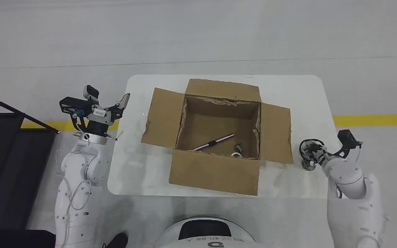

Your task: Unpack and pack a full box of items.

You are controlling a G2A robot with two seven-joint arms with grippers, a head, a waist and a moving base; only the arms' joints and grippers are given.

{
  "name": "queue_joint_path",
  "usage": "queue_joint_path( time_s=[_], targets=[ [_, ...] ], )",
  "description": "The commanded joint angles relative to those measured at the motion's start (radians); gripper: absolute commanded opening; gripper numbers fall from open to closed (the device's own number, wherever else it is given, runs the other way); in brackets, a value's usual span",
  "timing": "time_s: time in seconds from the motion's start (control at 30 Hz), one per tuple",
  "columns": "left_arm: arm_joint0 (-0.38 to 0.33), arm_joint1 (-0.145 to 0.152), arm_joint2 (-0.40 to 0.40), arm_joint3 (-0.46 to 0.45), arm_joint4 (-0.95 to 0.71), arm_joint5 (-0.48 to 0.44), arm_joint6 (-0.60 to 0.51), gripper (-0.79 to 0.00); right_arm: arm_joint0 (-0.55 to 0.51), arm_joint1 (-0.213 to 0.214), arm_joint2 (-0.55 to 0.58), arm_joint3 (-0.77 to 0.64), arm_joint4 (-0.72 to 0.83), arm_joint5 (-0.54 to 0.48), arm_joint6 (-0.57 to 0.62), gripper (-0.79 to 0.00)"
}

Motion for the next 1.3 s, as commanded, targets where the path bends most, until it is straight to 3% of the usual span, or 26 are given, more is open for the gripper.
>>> queue_joint_path(
  time_s=[0.0,0.2,0.33,0.43,0.67,0.77,1.13,1.27],
  targets=[
    [0.0,0.0,0.0,0.0,0.0,0.0,0.0,0.0,-0.016,-0.002,-0.008,-0.025,0.003,-0.012,-0.034,-0.77],
    [0.0,0.0,0.0,0.0,0.0,0.0,0.0,0.0,-0.056,-0.013,-0.041,-0.073,0.039,0.009,-0.137,-0.785],
    [0.0,0.0,0.0,0.0,0.0,0.0,0.0,0.0,-0.029,-0.018,-0.062,-0.058,0.035,0.081,-0.197,-0.785],
    [0.0,0.0,0.0,0.0,0.0,0.0,0.0,0.0,-0.011,-0.036,-0.079,-0.047,0.108,0.131,-0.375,-0.785],
    [0.0,0.0,0.0,0.0,0.0,0.0,0.0,0.0,-0.085,-0.098,-0.213,-0.083,0.21,0.165,-0.973,-0.785],
    [0.0,0.0,0.0,0.0,0.0,0.0,0.0,0.0,-0.09,-0.123,-0.269,-0.077,0.241,0.206,-1.169,-0.785],
    [0.0,0.0,0.0,0.0,0.0,0.0,0.0,0.0,-0.09,-0.125,-0.274,-0.076,0.243,0.214,-1.181,-0.785],
    [0.0,0.0,0.0,0.0,0.0,0.0,0.0,0.0,-0.067,-0.132,-0.324,-0.012,0.132,0.212,-1.311,-0.785]
  ],
)
